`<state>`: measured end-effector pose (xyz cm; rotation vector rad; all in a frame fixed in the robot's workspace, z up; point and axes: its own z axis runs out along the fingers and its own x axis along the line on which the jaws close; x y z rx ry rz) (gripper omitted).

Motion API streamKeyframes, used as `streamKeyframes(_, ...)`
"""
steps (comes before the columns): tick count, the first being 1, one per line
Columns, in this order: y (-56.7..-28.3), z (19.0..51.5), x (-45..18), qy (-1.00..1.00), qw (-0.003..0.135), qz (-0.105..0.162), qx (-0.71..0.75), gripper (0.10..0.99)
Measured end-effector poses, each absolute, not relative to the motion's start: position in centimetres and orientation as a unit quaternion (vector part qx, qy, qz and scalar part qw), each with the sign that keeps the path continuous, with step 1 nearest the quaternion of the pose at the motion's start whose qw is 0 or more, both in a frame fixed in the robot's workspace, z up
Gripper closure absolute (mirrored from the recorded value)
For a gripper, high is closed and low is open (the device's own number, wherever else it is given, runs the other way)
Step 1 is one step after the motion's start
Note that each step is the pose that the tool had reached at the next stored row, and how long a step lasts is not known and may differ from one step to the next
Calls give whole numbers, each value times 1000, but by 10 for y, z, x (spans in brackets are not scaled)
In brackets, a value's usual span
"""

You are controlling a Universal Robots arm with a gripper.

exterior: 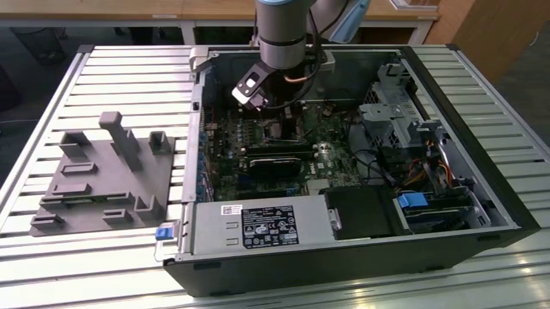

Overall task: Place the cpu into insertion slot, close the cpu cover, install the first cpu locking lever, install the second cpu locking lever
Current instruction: 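Place the cpu into insertion slot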

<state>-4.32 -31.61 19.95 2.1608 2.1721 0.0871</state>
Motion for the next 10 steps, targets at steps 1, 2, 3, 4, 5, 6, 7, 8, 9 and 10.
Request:
streamKeyframes(1,-316,202,-43,708,38,28,704,471)
streamKeyframes(2,-316,203,-43,708,38,28,704,471)
streamKeyframes(3,-316,205,-43,708,38,29,704,471)
streamKeyframes(4,-316,206,-43,708,37,29,704,482)
streamKeyframes(5,-316,207,-43,708,37,29,705,482)
streamKeyframes(6,-316,207,-42,708,36,29,705,545)
streamKeyframes(7,-317,208,-42,708,36,29,705,608)
streamKeyframes(8,-317,208,-42,708,36,29,705,608)
streamKeyframes(9,-317,209,-42,708,36,30,705,667)
streamKeyframes(10,-317,210,-42,708,36,30,705,725)
